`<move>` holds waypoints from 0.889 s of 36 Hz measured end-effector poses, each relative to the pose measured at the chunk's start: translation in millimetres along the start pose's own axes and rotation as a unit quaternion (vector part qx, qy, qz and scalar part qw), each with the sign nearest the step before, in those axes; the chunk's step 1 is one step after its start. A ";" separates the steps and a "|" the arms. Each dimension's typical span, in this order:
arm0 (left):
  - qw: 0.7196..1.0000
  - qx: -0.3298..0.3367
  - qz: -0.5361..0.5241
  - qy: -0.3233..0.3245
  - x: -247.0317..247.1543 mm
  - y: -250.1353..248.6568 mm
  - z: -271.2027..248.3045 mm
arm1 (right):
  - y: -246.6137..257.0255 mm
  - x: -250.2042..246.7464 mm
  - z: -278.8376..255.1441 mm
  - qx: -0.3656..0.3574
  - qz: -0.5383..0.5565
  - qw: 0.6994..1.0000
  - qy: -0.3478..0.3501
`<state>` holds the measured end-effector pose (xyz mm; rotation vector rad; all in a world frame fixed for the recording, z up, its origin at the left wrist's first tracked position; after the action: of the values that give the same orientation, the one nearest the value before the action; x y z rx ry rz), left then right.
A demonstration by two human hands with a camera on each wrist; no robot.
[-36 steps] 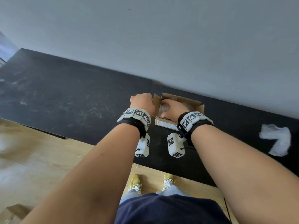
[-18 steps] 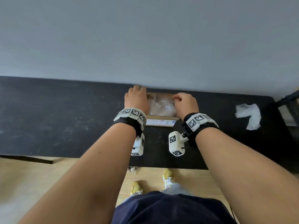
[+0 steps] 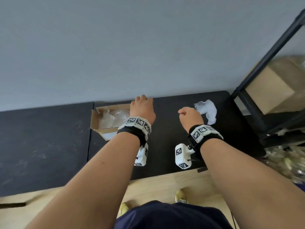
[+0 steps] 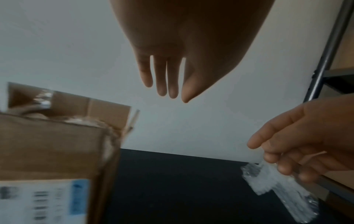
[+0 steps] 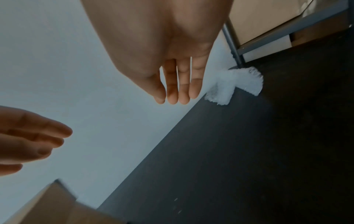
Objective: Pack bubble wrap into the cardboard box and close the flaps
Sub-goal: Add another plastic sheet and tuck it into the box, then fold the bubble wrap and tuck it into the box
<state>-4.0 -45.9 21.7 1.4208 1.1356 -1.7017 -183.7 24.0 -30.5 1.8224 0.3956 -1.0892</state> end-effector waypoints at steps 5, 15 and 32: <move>0.999 -0.011 0.008 0.040 32.2 -64.1 6.9 | -61.5 -28.8 24.9 0.015 -0.042 0.998 0.035; 0.995 -0.028 0.003 0.100 99.6 -154.3 9.5 | -145.0 -54.4 64.7 -0.002 -0.118 0.993 0.021; 0.982 -0.107 0.005 0.156 133.7 -152.3 6.0 | -137.2 -44.2 110.5 -0.086 -0.244 0.964 0.062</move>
<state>-168.9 20.1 -76.0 1.5863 1.4294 -1.3303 -355.0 7.5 -88.7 1.6824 1.0230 -1.2239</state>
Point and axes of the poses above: each hand's wrist, its own z-axis towards the middle knuckle, its own x-axis out of the palm, y = z × x, the point moved 8 cm from there along z, towards the middle knuckle
